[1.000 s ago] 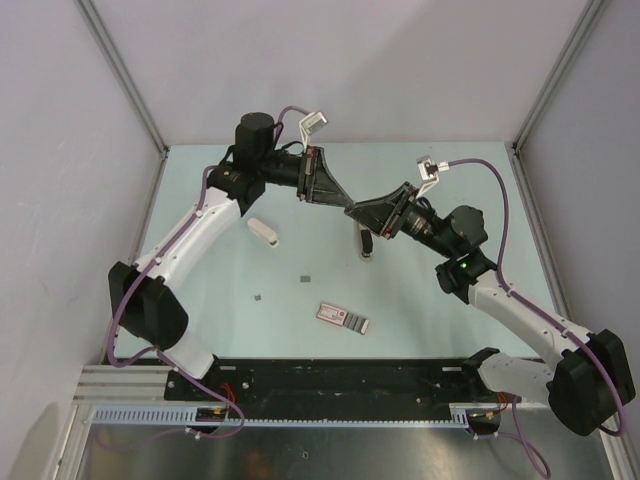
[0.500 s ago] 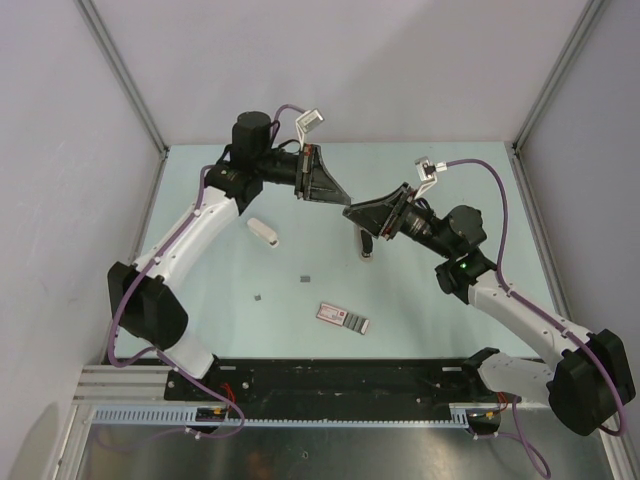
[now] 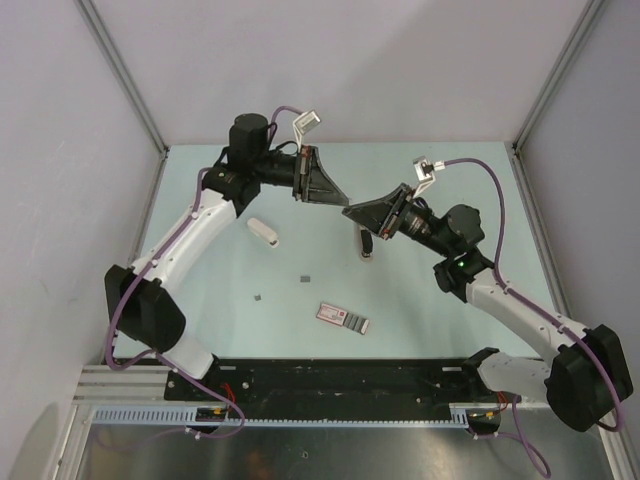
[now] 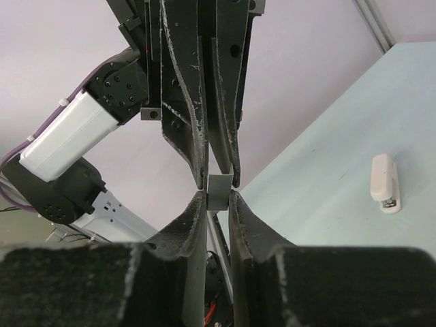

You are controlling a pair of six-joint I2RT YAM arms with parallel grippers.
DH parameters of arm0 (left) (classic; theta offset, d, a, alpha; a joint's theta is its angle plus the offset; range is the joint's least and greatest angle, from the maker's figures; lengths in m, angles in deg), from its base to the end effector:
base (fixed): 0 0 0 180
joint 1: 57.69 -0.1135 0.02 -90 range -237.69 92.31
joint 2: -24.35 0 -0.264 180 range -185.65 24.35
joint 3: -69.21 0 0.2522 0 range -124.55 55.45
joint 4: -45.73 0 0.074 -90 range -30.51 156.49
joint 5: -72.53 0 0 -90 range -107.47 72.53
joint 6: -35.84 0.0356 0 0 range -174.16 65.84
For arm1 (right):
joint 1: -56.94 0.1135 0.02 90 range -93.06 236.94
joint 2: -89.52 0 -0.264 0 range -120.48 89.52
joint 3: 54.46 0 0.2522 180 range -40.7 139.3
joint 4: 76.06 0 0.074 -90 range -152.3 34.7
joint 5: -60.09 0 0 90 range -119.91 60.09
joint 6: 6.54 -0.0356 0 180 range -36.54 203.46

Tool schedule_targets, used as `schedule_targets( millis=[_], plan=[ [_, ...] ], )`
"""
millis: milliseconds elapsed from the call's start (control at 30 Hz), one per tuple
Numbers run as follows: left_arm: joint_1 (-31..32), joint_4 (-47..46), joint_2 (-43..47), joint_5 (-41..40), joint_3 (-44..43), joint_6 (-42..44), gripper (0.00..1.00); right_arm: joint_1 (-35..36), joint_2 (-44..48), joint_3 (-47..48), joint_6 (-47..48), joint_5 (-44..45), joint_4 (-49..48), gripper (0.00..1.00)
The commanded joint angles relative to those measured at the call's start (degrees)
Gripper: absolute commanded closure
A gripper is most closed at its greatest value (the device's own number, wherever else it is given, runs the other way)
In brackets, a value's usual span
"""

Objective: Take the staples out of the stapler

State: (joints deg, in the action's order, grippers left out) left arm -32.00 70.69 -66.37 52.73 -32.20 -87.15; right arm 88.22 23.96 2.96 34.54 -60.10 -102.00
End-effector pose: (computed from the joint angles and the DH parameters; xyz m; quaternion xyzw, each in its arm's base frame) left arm 0.3050 -0.1839 0.4030 0.3111 0.6671 -0.6418 0.2153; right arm 0.2131 0.1504 0.3502 -0.1207 0.5944 0.6199 0.4979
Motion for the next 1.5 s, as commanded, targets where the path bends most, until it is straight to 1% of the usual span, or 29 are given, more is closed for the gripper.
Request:
schedule_targets(
  millis=[0,67,100,233,300,367,433,500,567,633,700,767,867,933,1067,1233,1467],
  plan=[
    [0.0,-1.0,2.8,0.0,1.2,0.7,0.94,0.2,-0.2,1.3,0.2,-0.9,-3.1,0.88],
    [-0.1,-1.1,2.9,-0.2,1.7,0.9,0.89,0.1,0.0,1.3,0.7,-0.9,-2.0,0.91],
    [-0.1,-1.2,2.9,-0.3,2.0,1.1,0.85,0.1,0.2,1.3,1.1,-0.9,-1.4,0.92],
    [-0.3,-1.2,2.8,-1.3,2.7,1.9,0.54,-0.1,1.5,1.3,3.0,-0.9,2.8,0.95],
    [-0.9,-1.1,2.9,-2.0,2.9,2.6,0.4,-0.2,2.6,1.3,4.7,-0.8,6.6,0.96],
    [-2.2,-1.2,2.7,-2.8,3.0,3.5,0.34,-0.5,4.1,1.3,6.8,-0.5,11.9,0.97],
    [-3.8,-1.1,2.3,-3.9,3.2,5.2,0.32,-0.7,5.8,1.3,9.2,0.1,18.2,0.98],
    [-5.4,0.9,1.9,-6.6,3.6,10.0,0.3,-1.0,7.6,1.3,11.7,1.3,26.0,0.98],
    [-5.8,6.9,1.1,-11.5,3.2,20.1,0.29,-1.3,9.2,1.3,14.0,3.1,33.5,0.98],
    [-4.8,11.6,0.7,-18.8,4.6,30.8,0.29,-1.4,10.3,1.3,16.4,5.1,41.1,0.98],
    [-2.1,13.9,1.2,-28.4,8.0,40.7,0.3,-1.1,11.2,1.0,18.1,7.0,47.4,0.99],
    [2.1,14.4,2.1,-37.7,12.3,49.1,0.31,-0.5,12.3,0.2,19.3,9.2,52.3,0.99],
    [8.4,14.0,2.3,-47.6,17.8,56.7,0.34,-0.3,13.7,-1.4,20.0,11.2,56.8,1.0],
    [11.6,12.6,1.9,-52.4,20.4,59.1,0.35,-0.2,14.3,-2.2,20.0,12.3,59.1,1.0],
    [16.1,9.2,0.0,-58.6,23.8,61.5,0.37,0.1,15.0,-2.8,19.8,14.3,62.7,1.0],
    [19.7,5.8,-1.7,-62.3,27.7,62.9,0.38,1.8,14.3,-3.2,18.8,17.4,66.2,1.0],
    [22.3,1.8,-3.9,-65.9,31.1,62.0,0.39,3.0,13.0,-3.6,17.8,18.8,66.1,1.0]
  ],
)
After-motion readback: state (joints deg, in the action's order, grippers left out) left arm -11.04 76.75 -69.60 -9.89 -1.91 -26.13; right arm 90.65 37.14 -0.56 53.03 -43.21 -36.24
